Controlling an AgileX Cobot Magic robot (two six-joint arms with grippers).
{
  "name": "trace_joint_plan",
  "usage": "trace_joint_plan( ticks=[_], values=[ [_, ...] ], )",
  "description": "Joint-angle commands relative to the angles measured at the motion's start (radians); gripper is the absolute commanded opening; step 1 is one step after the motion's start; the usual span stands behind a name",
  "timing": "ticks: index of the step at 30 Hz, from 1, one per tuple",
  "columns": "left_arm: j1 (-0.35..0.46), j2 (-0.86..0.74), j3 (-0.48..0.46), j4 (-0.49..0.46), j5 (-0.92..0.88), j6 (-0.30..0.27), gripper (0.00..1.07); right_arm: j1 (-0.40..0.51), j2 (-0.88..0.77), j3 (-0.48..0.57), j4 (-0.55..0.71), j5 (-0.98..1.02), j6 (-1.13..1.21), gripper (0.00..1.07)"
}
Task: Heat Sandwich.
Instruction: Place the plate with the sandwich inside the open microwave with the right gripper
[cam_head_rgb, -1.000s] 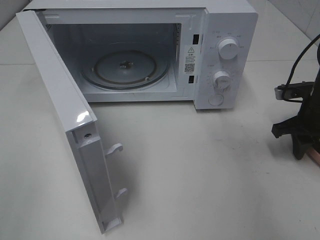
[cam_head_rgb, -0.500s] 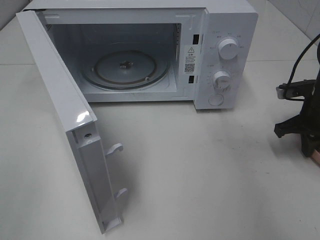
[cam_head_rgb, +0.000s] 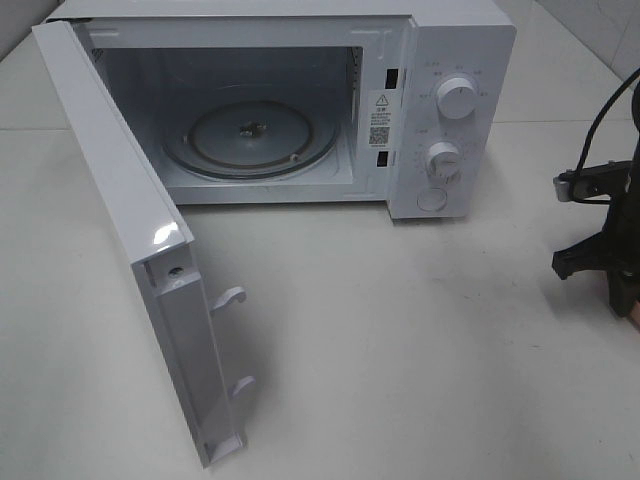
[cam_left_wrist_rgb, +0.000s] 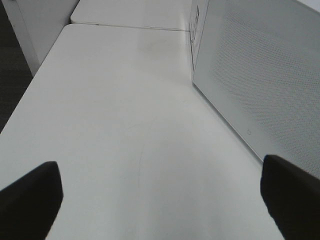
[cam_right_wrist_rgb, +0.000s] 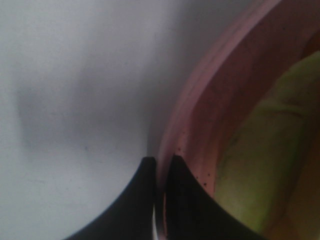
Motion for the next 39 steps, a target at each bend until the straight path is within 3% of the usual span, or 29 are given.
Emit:
trace_joint_plan(
  ticks=[1, 14, 24, 39],
  values=[
    [0.003, -0.028, 0.004, 0.001, -0.004, -0.001, 1.01, 0.005, -0.01, 0.002, -0.031, 0.027, 0.042, 0.0],
    [0.003, -0.028, 0.004, 0.001, -0.004, -0.001, 1.01, 0.078, -0.105, 0.014, -0.122, 0.097, 0.112, 0.0],
    [0.003, -0.028, 0.004, 0.001, -0.004, -0.001, 1.01, 0.121, -0.231, 0.094, -0.133, 0.117, 0.139, 0.0],
    [0.003, -0.028, 0.004, 0.001, -0.004, -0.001, 1.01, 0.26, -0.371, 0.195, -0.135, 0.17, 0.175, 0.02]
  ],
)
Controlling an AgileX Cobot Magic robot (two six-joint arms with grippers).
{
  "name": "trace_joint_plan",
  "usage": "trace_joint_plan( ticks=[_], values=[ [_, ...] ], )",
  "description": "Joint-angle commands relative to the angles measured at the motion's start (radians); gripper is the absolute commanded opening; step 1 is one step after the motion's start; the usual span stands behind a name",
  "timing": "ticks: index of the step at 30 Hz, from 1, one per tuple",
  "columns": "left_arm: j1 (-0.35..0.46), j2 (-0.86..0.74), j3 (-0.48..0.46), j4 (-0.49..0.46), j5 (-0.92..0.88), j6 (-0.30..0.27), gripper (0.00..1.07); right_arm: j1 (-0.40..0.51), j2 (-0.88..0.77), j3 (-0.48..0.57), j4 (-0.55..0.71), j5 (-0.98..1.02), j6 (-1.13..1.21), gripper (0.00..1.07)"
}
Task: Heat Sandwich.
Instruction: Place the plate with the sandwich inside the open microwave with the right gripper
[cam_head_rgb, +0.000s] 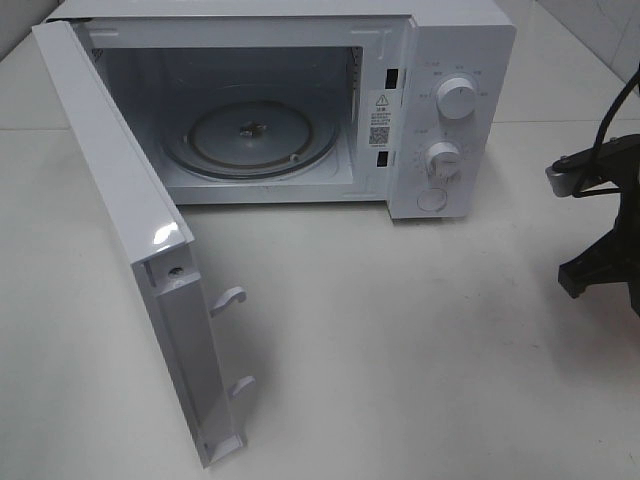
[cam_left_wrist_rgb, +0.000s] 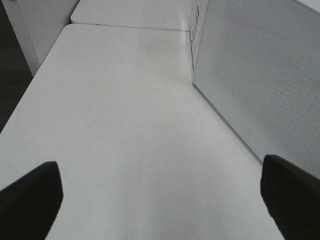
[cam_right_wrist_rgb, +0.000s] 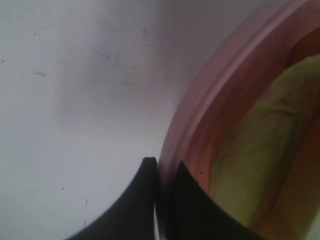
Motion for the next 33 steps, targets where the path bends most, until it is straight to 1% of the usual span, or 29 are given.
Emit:
trace_joint_plan(
  ticks=[1, 7, 8, 9, 13, 16, 18, 20, 23, 24, 27, 28, 32, 33],
  values=[
    [0.003, -0.028, 0.004, 0.001, -0.004, -0.001, 1.01, 0.032, -0.047, 0.02, -0.025, 0.024, 0.016, 0.02],
    [0.003, -0.028, 0.004, 0.001, -0.004, -0.001, 1.01, 0.088, -0.098, 0.069, -0.025, 0.049, 0.016, 0.02],
    [0.003, -0.028, 0.004, 0.001, -0.004, -0.001, 1.01, 0.111, -0.118, 0.089, -0.025, 0.049, 0.017, 0.02],
    [0.003, -0.028, 0.004, 0.001, -0.004, -0.001, 1.01, 0.111, -0.118, 0.089, -0.025, 0.049, 0.017, 0.02],
    [0.003, -0.028, 0.004, 0.001, -0.004, -0.001, 1.01, 0.167, -0.17, 0.119, -0.025, 0.051, 0.024, 0.02],
    [0.003, -0.028, 0.004, 0.001, -0.004, -0.001, 1.01, 0.189, -0.189, 0.12, -0.025, 0.059, 0.027, 0.02],
    [0.003, -0.028, 0.004, 0.001, -0.004, -0.001, 1.01, 0.228, -0.213, 0.12, -0.025, 0.081, 0.027, 0.02],
    [0.003, -0.028, 0.004, 0.001, -0.004, -0.001, 1.01, 0.24, -0.221, 0.12, -0.025, 0.086, 0.027, 0.03],
    [0.003, -0.028, 0.004, 0.001, -0.004, -0.001, 1.01, 0.292, -0.249, 0.12, -0.025, 0.116, 0.03, 0.02],
    [0.003, -0.028, 0.004, 0.001, -0.004, -0.001, 1.01, 0.292, -0.249, 0.12, -0.025, 0.116, 0.03, 0.02],
    [0.003, -0.028, 0.004, 0.001, -0.004, -0.001, 1.01, 0.351, -0.277, 0.12, -0.027, 0.137, 0.03, 0.02],
    [0.003, -0.028, 0.004, 0.001, -0.004, -0.001, 1.01, 0.351, -0.277, 0.12, -0.027, 0.137, 0.03, 0.02],
    [0.003, -0.028, 0.004, 0.001, -0.004, -0.001, 1.01, 0.407, -0.304, 0.12, -0.026, 0.169, 0.03, 0.02],
    [0.003, -0.028, 0.004, 0.001, -0.004, -0.001, 1.01, 0.407, -0.304, 0.12, -0.026, 0.169, 0.03, 0.02]
  ],
)
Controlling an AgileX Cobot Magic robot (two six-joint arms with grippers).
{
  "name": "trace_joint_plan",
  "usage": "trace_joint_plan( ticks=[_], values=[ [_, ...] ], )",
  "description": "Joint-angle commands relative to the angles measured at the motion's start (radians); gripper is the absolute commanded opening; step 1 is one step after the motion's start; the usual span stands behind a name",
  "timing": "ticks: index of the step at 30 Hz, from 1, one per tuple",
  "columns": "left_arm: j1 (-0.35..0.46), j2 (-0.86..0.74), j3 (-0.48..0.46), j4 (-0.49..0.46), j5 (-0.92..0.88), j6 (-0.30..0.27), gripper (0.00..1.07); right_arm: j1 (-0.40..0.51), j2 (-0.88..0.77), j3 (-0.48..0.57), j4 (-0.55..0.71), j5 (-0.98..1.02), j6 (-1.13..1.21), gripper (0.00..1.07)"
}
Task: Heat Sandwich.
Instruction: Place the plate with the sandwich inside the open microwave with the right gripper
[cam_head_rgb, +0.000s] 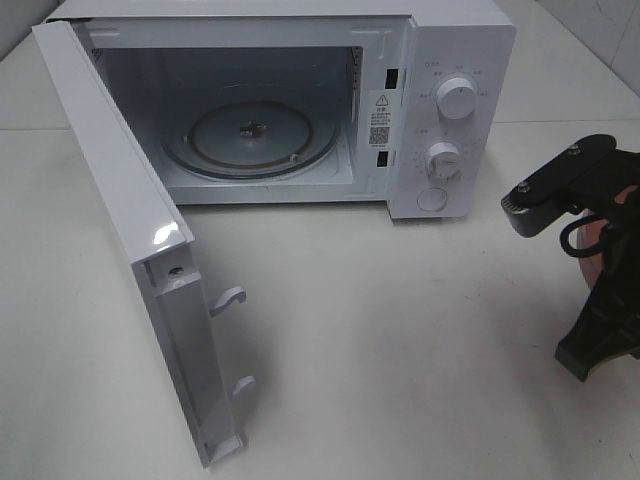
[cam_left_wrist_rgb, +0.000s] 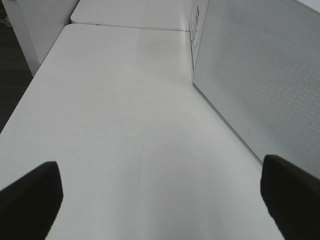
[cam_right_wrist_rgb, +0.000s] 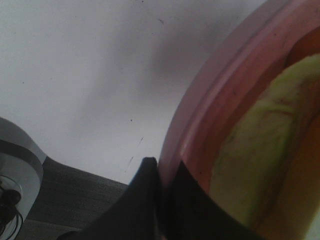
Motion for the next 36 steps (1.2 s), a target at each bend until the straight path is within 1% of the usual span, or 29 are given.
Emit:
trace_joint_plan(
  ticks=[1, 4, 6, 9, 11, 14, 15, 19, 20, 21, 24, 25, 26, 29, 30, 34, 35, 36],
  values=[
    [0.003, -0.028, 0.004, 0.001, -0.004, -0.001, 1.01, 0.038, -0.023, 0.004, -0.026, 0.043, 0.011, 0.02],
    [0.003, -0.028, 0.004, 0.001, -0.004, -0.001, 1.01, 0.083, -0.047, 0.004, -0.026, 0.054, 0.012, 0.02],
    [0.003, -0.028, 0.004, 0.001, -0.004, -0.001, 1.01, 0.092, -0.054, 0.004, -0.026, 0.056, 0.012, 0.02],
    [0.003, -0.028, 0.004, 0.001, -0.004, -0.001, 1.01, 0.141, -0.082, 0.004, -0.026, 0.079, 0.012, 0.02],
    [0.003, -0.028, 0.004, 0.001, -0.004, -0.001, 1.01, 0.15, -0.088, 0.004, -0.026, 0.084, 0.012, 0.02],
    [0.003, -0.028, 0.004, 0.001, -0.004, -0.001, 1.01, 0.197, -0.108, 0.004, -0.026, 0.1, 0.012, 0.02],
    [0.003, -0.028, 0.004, 0.001, -0.004, -0.001, 1.01, 0.197, -0.108, 0.004, -0.026, 0.1, 0.012, 0.02],
    [0.003, -0.028, 0.004, 0.001, -0.004, -0.001, 1.01, 0.271, -0.129, 0.004, -0.026, 0.104, 0.01, 0.03],
    [0.003, -0.028, 0.004, 0.001, -0.004, -0.001, 1.01, 0.271, -0.129, 0.004, -0.026, 0.104, 0.01, 0.03],
    [0.003, -0.028, 0.004, 0.001, -0.004, -0.001, 1.01, 0.302, -0.133, 0.004, -0.025, 0.104, 0.007, 0.03],
    [0.003, -0.028, 0.004, 0.001, -0.004, -0.001, 1.01, 0.346, -0.136, 0.004, -0.021, 0.103, -0.002, 0.03],
    [0.003, -0.028, 0.004, 0.001, -0.004, -0.001, 1.01, 0.346, -0.136, 0.004, -0.021, 0.103, -0.002, 0.03],
    [0.003, -0.028, 0.004, 0.001, -0.004, -0.001, 1.01, 0.377, -0.136, 0.004, -0.02, 0.103, -0.003, 0.03],
    [0.003, -0.028, 0.004, 0.001, -0.004, -0.001, 1.01, 0.421, -0.136, 0.004, -0.02, 0.101, -0.003, 0.03],
    [0.003, -0.028, 0.004, 0.001, -0.004, -0.001, 1.01, 0.421, -0.136, 0.004, -0.02, 0.101, -0.003, 0.03],
    [0.003, -0.028, 0.004, 0.001, -0.004, -0.001, 1.01, 0.489, -0.136, 0.004, -0.02, 0.101, -0.021, 0.03],
    [0.003, -0.028, 0.004, 0.001, -0.004, -0.001, 1.01, 0.489, -0.136, 0.004, -0.02, 0.101, -0.021, 0.03],
    [0.003, -0.028, 0.004, 0.001, -0.004, -0.001, 1.01, 0.513, -0.136, 0.004, -0.019, 0.101, -0.031, 0.03]
  ],
)
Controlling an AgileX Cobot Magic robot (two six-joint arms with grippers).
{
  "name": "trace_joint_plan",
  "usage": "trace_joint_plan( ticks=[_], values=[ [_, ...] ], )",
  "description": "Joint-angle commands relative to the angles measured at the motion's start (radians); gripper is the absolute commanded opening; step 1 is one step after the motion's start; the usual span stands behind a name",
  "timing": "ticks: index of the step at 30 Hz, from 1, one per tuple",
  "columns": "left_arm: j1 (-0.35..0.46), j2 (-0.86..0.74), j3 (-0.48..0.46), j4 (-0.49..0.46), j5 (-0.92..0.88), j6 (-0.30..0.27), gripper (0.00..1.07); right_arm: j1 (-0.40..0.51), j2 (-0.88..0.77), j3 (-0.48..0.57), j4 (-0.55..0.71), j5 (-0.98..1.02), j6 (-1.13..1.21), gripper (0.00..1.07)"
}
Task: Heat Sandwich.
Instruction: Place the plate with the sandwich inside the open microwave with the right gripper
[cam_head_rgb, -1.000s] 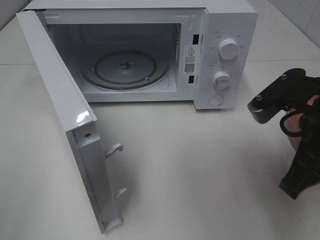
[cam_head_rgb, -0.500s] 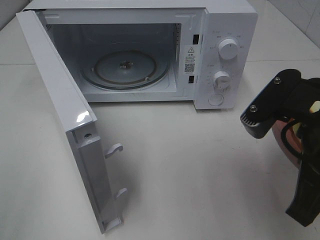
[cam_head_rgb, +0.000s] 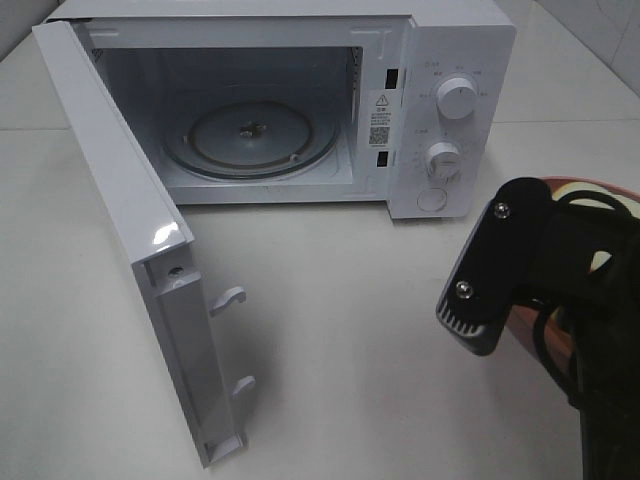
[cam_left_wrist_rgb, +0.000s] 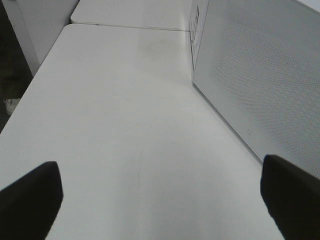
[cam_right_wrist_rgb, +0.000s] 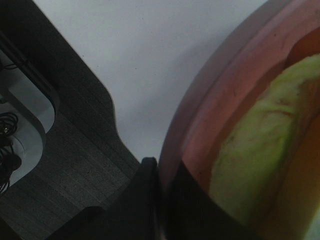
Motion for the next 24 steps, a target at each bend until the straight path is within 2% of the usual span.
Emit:
trace_joint_plan(
  ticks=[1, 7, 17, 24],
  values=[
    [0.003, -0.028, 0.004, 0.001, -0.004, -0.001, 1.01, 0.043, -0.01, 0.004, -0.022, 0.012, -0.03, 0.03],
    [0.003, -0.028, 0.004, 0.001, -0.004, -0.001, 1.01, 0.096, -0.01, 0.004, -0.003, -0.004, -0.128, 0.03],
    [0.003, -0.028, 0.004, 0.001, -0.004, -0.001, 1.01, 0.096, -0.01, 0.004, 0.004, -0.032, -0.396, 0.04],
    [0.003, -0.028, 0.004, 0.001, -0.004, -0.001, 1.01, 0.096, -0.01, 0.002, 0.037, -0.049, -0.472, 0.04]
  ],
)
